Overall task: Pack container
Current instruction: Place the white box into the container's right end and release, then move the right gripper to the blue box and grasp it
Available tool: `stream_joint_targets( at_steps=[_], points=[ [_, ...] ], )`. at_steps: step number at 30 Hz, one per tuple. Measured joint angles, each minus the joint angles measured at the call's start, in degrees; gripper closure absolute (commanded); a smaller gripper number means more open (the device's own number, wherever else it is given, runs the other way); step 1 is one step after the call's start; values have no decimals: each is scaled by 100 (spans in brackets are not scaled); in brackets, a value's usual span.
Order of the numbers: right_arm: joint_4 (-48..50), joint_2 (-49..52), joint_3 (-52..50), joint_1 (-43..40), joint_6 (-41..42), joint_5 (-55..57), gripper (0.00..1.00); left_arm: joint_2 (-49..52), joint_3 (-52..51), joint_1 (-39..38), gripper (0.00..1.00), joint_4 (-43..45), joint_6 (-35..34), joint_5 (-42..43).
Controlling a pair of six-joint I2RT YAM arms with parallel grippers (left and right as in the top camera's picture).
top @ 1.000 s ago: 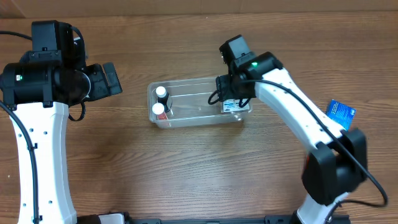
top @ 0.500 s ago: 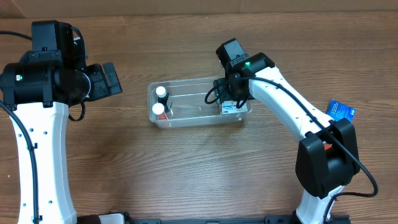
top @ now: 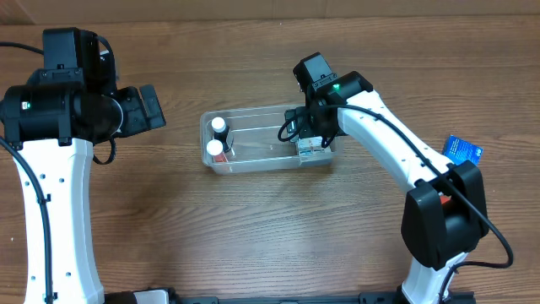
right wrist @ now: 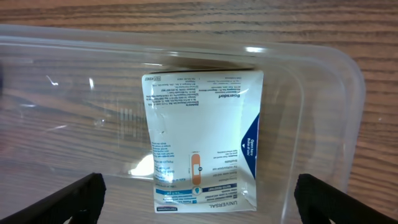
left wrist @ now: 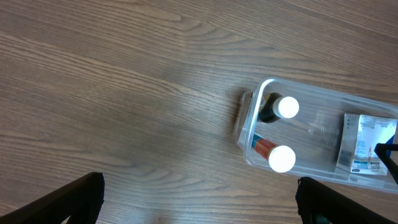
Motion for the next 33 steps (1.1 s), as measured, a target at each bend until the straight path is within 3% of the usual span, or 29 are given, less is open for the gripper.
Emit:
stream_joint_targets(
  at_steps=[10, 16, 20, 24, 33],
  points=[
    [-66, -1832, 177, -452, 444, 568, 0, 2, 0, 0, 0, -2, 17, 0],
    [-487, -2730, 358, -2529, 876, 909, 0, 2, 0, 0, 0, 2, 17, 0],
    [-664, -2428, 280, -4037, 826, 726, 0, 0, 0, 0, 0, -2, 17, 0],
    [-750, -1816, 92, -4937, 404, 402, 0, 2, 0, 0, 0, 0, 17, 0],
    [-656, -236, 2, -5405, -575, 81, 0, 2, 0, 0, 0, -15, 20, 0]
  ],
)
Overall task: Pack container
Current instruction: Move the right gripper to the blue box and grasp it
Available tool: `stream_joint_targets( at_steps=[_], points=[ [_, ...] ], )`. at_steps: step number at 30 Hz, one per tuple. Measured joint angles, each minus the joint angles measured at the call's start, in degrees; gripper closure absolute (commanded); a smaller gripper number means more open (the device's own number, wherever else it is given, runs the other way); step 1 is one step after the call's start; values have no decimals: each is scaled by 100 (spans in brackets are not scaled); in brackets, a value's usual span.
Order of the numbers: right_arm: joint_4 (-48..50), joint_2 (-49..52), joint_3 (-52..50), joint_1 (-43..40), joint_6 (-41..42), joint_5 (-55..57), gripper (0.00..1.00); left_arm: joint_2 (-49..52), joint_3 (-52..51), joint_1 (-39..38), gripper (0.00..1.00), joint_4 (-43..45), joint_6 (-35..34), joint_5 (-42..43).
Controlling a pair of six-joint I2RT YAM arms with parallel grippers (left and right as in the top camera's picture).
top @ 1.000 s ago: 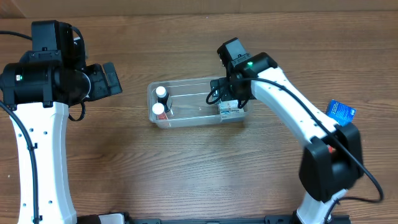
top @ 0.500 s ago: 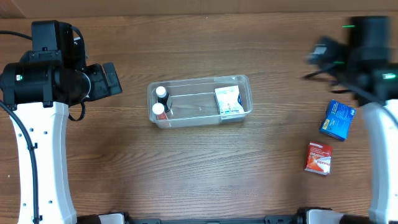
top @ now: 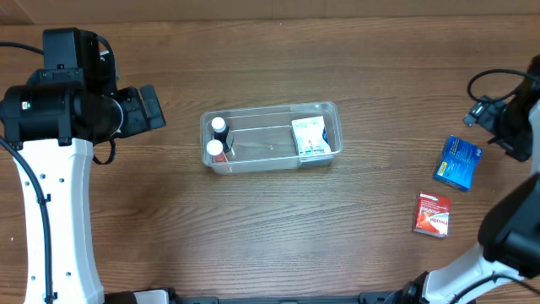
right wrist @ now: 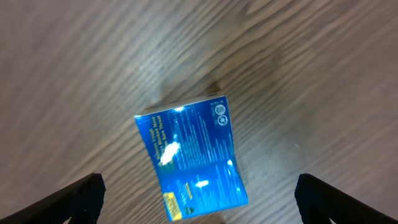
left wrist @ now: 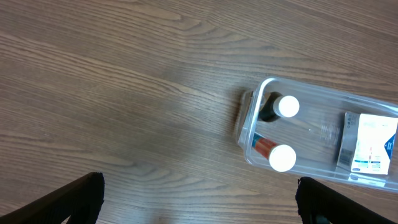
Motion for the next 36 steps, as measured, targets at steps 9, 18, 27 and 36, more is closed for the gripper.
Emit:
stream_joint_targets(
  at_steps=[9, 18, 27, 36],
  points=[
    [44, 680, -76, 0, -723, -146, 0, -2, 0, 0, 0, 13, 0, 0],
    [280, 1036, -411, 0, -1058, -345, 0, 0, 0, 0, 0, 44, 0, 0],
    [595, 1058, -859, 0, -1119, -396, 23, -2, 0, 0, 0, 55, -2, 0],
    [610, 1023, -872, 0, -1134, -400, 33, 0, 0, 0, 0, 55, 0, 0]
  ],
)
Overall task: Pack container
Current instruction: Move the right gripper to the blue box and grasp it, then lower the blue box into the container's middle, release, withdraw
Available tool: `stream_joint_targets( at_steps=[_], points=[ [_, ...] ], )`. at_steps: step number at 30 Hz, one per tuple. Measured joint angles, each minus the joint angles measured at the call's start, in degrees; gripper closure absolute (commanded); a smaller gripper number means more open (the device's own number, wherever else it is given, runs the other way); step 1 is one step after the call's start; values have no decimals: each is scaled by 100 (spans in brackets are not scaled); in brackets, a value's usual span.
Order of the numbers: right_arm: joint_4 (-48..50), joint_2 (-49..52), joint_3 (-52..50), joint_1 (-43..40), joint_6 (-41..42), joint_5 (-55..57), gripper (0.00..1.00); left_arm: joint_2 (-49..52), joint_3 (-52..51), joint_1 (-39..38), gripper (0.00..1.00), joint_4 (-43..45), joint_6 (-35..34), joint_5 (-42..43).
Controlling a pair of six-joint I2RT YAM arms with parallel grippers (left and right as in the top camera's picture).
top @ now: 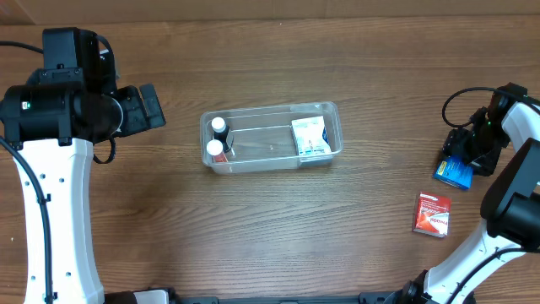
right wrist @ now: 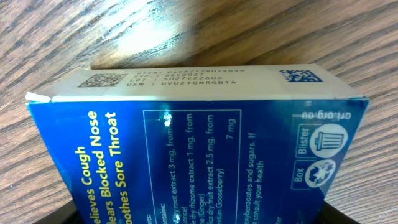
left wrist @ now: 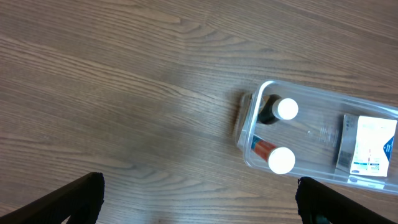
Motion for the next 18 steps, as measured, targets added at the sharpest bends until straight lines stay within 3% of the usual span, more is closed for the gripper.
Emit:
stream_joint_targets(
  at_steps=[12, 18],
  points=[
    [-579, 13, 474, 52, 297, -149, 33, 0, 0, 0, 0, -2, -2, 0],
    [-887, -315, 1032, 557, 356, -343, 32, -2, 0, 0, 0, 0, 0, 0]
  ],
)
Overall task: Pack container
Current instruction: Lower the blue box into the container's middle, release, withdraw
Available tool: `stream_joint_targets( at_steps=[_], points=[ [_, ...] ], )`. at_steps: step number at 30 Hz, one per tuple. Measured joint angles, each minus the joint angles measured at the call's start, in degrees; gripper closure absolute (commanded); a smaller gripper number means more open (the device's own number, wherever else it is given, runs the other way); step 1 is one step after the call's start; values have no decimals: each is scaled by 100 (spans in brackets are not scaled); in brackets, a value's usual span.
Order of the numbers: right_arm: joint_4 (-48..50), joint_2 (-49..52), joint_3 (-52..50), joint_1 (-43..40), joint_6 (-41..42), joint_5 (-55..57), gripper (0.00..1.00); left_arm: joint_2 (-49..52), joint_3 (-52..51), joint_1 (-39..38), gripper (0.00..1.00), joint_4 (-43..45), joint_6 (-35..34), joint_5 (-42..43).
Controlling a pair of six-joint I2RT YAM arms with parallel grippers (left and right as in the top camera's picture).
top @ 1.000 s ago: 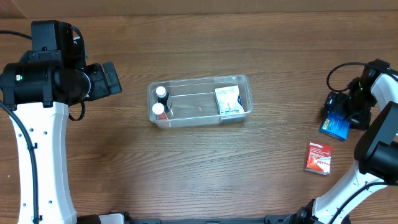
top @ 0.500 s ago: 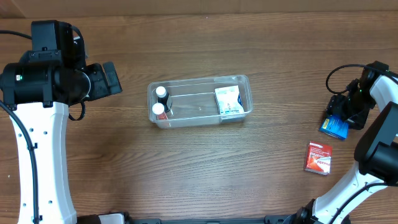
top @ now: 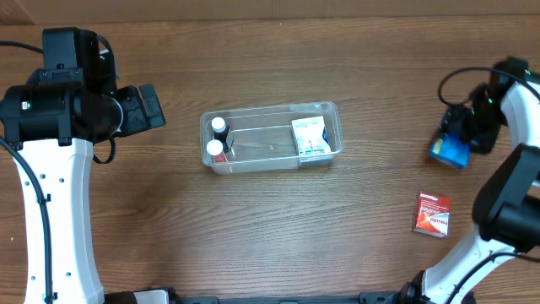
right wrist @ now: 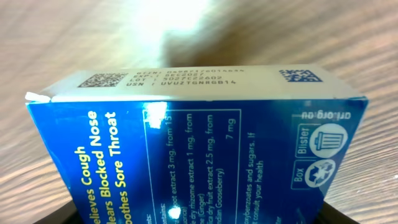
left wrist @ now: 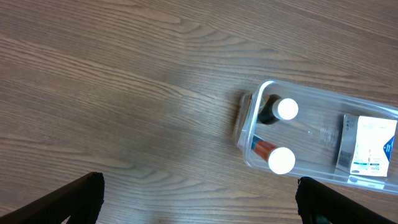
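Note:
A clear plastic container stands mid-table; it also shows in the left wrist view. Inside it are two white-capped bottles at the left end and a white plaster packet at the right end. At the far right my right gripper is shut on a blue cough-remedy box, held off the table. That box fills the right wrist view, between the fingers. My left gripper hangs open, left of the container, holding nothing.
A red box lies flat on the wooden table near the right front, below the held blue box. The left arm's body rises along the left edge. Bare wood lies between the container and the right-hand boxes.
My right gripper, shut on the blue box, has risen off the table and shifted a little toward the far side and left. The left arm has not moved.
My right gripper was open over the white packet lying in the container's right end. Then it was at the far right, open above the blue box. Then it was shut on that box on the table, and now holds it in the air.

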Motion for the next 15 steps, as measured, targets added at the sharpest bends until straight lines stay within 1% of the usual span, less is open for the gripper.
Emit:
stream_joint_targets(
  at_steps=[3, 6, 9, 12, 15],
  points=[
    [-254, -503, 293, 612, 28, -98, 32, 0, 0, 0, 0, 0, 0, -2],
    [-474, -1095, 660, 1480, 72, -177, 32, 0, 0, 0, 0, 0, 0, -2],
    [-452, -1563, 881, 2483, 133, -197, 31, 2, 0, 0, 0, 2, 0, 0],
    [-319, -1781, 949, 3427, 466, -238, 32, 2, 0, 0, 0, 0, 0, 0],
    [-144, -1762, 935, 4044, 859, -240, 32, 2, 0, 0, 0, 0, 0, 0]
  ],
)
